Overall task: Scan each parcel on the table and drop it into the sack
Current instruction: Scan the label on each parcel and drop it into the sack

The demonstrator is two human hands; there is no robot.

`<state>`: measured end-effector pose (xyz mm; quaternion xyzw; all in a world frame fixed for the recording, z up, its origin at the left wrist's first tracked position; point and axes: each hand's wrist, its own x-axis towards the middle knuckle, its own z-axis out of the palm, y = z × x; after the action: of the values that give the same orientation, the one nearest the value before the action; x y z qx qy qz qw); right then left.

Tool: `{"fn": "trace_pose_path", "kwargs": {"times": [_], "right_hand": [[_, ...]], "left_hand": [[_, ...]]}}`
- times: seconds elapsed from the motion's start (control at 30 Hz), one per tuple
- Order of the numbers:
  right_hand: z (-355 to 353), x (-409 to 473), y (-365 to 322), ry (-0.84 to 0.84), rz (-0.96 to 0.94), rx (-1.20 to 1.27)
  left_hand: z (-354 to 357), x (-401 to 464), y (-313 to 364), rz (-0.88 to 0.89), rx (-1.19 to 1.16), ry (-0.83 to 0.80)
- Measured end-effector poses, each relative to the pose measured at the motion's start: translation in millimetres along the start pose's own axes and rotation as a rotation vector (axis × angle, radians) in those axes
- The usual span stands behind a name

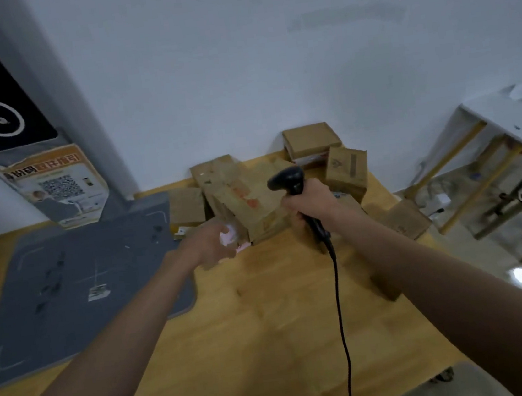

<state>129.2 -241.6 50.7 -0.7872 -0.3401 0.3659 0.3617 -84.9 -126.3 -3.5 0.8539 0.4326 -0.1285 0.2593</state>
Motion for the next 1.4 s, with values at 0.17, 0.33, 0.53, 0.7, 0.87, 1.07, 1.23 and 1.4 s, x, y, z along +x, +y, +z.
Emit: {"fn": "trace_pose_path", "kwargs": {"times": [0.17, 0.33, 0.53, 0.7, 0.87, 1.07, 1.23, 1.4], "right_hand": [[-8.8, 74.8, 7.6, -0.023, 0.072, 0.096], [-5.0, 130.2, 46.6, 0.022, 0.18, 0.194], [-4.5, 172.3, 86.4, -0.102, 0.217, 0.256], [1.7, 192.3, 101.0, -0.154, 0.237, 0.26], [0.0, 184.3, 97.4, -0.179, 0.176, 0.268], [-2.7, 136.9, 92.0, -0.205, 0.083, 0.244], [-8.5, 61.4, 89.2, -0.209, 0.023, 0.271], [-1.9, -11.6, 108.3, -0.234, 0.023, 0.275]], "left_hand": [[-14.1, 41.3, 4.0, -0.091, -0.112, -0.012], [-4.9, 71.8, 15.0, -0.119, -0.227, -0.023], [37.1, 117.9, -1.8, -0.209, -0.504, -0.042], [36.3, 123.1, 20.3, -0.284, -0.774, 0.014], [39.2, 119.2, 17.1, -0.295, -0.869, 0.069], [48.3, 82.0, 7.3, -0.278, -0.917, 0.061], [64.0, 22.6, 1.4, -0.263, -0.92, 0.113], [89.5, -43.1, 2.6, -0.254, -0.872, 0.128]]}}
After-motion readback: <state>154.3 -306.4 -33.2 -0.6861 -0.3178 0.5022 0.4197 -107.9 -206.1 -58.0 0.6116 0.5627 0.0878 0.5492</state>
